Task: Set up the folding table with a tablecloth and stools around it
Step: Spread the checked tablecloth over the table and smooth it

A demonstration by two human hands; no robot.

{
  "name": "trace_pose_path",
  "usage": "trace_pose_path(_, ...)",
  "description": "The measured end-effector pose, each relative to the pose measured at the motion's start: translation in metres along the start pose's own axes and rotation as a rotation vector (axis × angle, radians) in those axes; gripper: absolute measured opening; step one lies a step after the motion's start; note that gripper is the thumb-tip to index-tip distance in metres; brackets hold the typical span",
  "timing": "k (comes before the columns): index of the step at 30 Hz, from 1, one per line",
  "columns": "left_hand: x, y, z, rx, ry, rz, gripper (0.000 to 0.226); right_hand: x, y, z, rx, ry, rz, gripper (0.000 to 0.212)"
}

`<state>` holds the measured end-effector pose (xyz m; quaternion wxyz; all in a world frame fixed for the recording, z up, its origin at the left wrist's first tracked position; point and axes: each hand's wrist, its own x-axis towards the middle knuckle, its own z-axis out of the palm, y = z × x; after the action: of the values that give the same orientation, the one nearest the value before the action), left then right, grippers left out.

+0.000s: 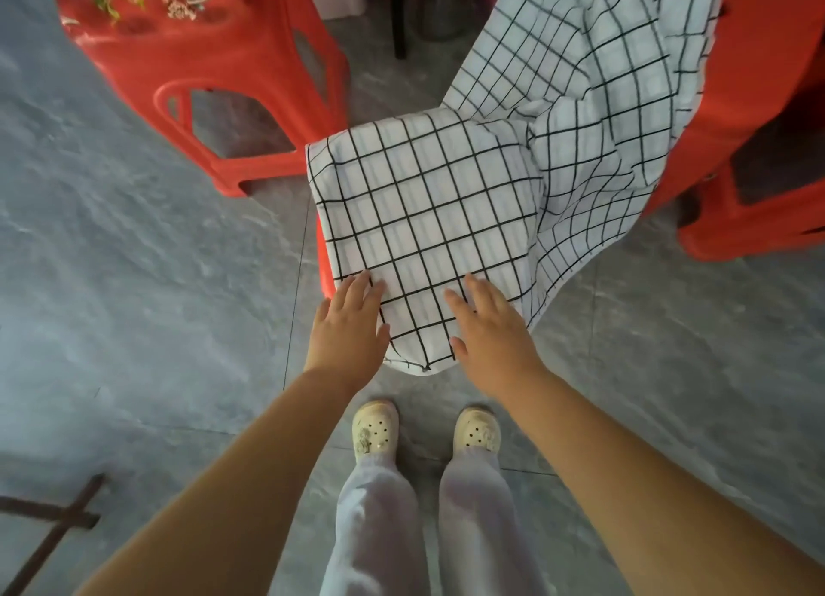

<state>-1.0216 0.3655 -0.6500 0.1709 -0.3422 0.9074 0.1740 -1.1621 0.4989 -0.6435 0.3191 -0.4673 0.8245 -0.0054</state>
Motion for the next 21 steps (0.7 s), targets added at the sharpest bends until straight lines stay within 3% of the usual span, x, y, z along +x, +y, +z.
trace_pose_path(5, -0.007, -0.006, 0.008, -0.184, 0.156, -0.037, 0.061, 0.000, 0.001, 0.007, -0.024, 0.062, 0.004, 0.061)
trace_pose_path(12, -0.024, 0.004, 0.017, -0.838, 0.243, -0.399, 0.075, -0.005, 0.002, 0.014, -0.013, 0.078, 0.003, 0.064)
trace_pose_path(18, -0.014, -0.008, 0.005, -1.419, 0.200, -0.643, 0.038, -0.003, 0.000, 0.016, 0.014, 0.093, 0.034, 0.063)
trace_pose_path(21, -0.010, -0.017, 0.002, -1.589, 0.162, -0.716, 0.020, -0.004, -0.001, 0.016, 0.013, 0.104, 0.038, 0.062)
